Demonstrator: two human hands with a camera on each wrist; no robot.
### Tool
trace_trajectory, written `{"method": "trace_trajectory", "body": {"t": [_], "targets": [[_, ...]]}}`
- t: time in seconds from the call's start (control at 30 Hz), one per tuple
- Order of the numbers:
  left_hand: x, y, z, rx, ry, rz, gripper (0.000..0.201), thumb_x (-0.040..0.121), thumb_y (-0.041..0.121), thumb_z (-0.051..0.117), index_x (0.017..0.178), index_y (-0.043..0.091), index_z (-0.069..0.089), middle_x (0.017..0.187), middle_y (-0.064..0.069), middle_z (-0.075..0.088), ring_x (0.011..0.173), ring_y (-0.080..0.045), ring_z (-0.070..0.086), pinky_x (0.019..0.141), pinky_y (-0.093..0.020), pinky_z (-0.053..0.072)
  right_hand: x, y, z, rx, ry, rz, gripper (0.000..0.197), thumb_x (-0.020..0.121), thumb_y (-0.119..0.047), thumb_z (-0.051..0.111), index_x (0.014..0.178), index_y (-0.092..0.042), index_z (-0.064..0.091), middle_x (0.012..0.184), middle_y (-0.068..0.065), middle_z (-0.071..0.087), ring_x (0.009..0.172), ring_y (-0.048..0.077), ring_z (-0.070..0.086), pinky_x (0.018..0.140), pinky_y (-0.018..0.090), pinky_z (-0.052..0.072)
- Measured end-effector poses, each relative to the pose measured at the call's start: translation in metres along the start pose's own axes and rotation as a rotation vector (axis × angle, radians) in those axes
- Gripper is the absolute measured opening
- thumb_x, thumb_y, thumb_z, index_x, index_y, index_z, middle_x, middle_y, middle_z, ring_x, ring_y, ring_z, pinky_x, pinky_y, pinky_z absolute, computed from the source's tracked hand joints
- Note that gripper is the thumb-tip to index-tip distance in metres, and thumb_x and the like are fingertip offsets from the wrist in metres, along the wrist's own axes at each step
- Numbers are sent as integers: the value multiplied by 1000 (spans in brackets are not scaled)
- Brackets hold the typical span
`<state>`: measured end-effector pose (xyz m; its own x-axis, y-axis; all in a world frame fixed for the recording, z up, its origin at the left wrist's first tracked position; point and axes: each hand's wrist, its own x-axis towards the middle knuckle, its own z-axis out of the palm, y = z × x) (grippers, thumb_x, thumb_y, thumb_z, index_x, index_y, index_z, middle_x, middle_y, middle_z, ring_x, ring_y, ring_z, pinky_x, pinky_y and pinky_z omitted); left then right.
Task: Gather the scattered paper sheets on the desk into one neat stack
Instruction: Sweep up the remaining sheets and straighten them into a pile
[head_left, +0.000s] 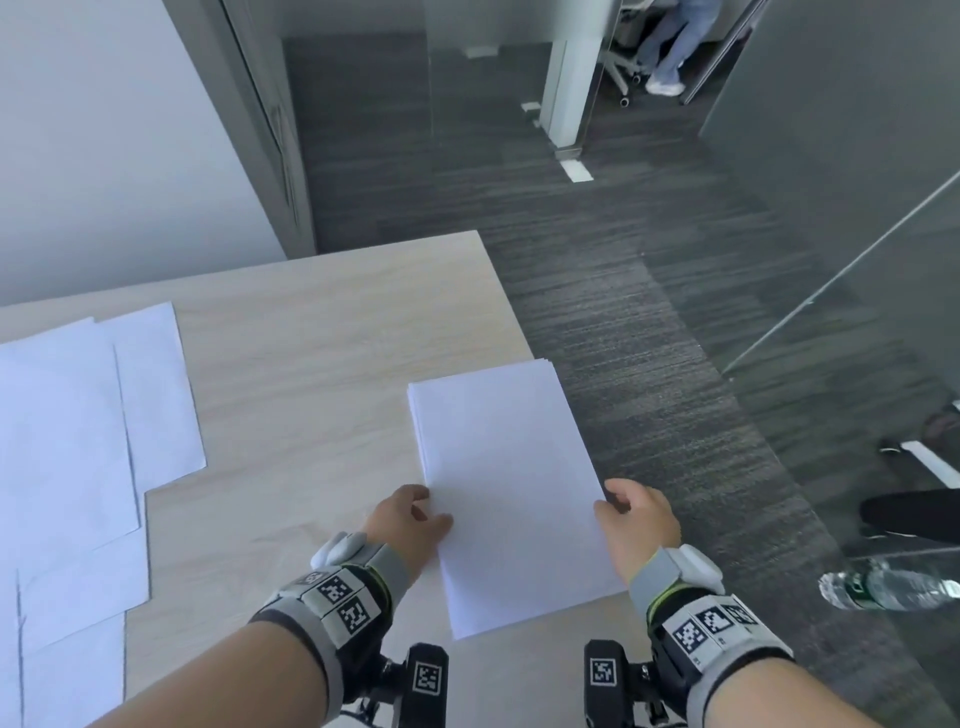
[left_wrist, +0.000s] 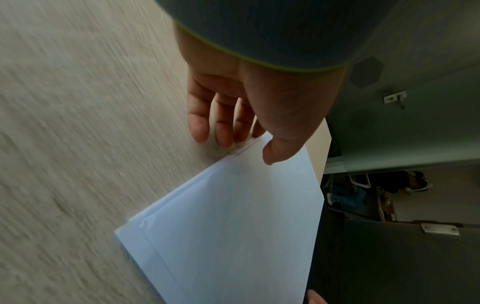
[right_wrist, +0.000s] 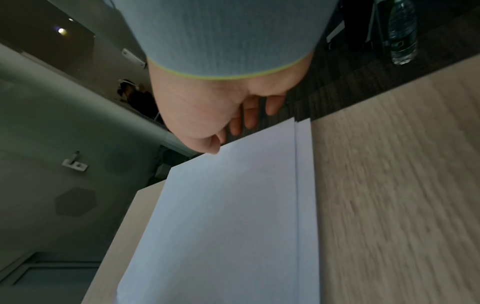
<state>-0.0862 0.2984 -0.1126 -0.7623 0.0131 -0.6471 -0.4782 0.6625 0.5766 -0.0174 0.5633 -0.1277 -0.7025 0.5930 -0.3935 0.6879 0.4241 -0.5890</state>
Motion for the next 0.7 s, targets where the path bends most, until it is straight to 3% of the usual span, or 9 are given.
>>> {"method": "trace_trajectory", "body": {"t": [0.1, 0.2, 0.33, 0.43, 0.53, 0.7], "targets": [[-1, -9, -11, -21, 22, -7, 43, 93, 32, 63, 135, 26, 56, 105, 6, 60, 87, -19, 65, 82, -39, 61, -4, -15, 5, -47, 17, -84, 33, 89, -25, 57, 121, -28, 65, 134, -2, 52, 116, 24, 51, 84, 35, 45], [-1, -23, -27, -53, 43, 9, 38, 94, 32, 62, 132, 28, 58, 112, 3, 62, 91, -20, 68, 74, -34, 58, -12, -36, 16, -3, -5, -178, 29, 90, -22, 57, 117, -27, 66, 132, -5, 53, 118, 22, 52, 87, 35, 46], [-7, -55, -70, -69, 115, 41, 29, 95, 31, 62, 124, 28, 63, 109, 5, 66, 89, -16, 67, 68, -25, 49, -32, -77, 50, 60, -168, -269, 22, 93, -20, 56, 110, -29, 64, 120, -8, 55, 94, 7, 58, 85, 29, 46], [-15, -79, -104, -28, 177, 42, 22, 96, 30, 61, 117, 28, 67, 109, 10, 65, 84, -5, 60, 66, -17, 43, -51, -98, 76, 73, -293, -288, 17, 93, -21, 56, 103, -30, 66, 107, -13, 63, 93, 6, 60, 84, 28, 48], [-27, -131, -156, -79, 256, -27, 19, 94, 31, 62, 112, 32, 68, 111, 10, 68, 90, -10, 64, 73, -25, 47, -78, -128, 120, 60, -429, -312, 14, 94, -25, 59, 94, -37, 65, 96, -16, 66, 93, 13, 66, 80, 27, 48], [-41, -223, -239, -90, 364, -99, 13, 93, 27, 63, 103, 36, 66, 115, 7, 65, 99, -14, 65, 78, -27, 49, -128, -174, 197, -11, -567, -319, 13, 93, -26, 62, 89, -39, 64, 90, -3, 69, 87, 18, 68, 79, 32, 52]]}}
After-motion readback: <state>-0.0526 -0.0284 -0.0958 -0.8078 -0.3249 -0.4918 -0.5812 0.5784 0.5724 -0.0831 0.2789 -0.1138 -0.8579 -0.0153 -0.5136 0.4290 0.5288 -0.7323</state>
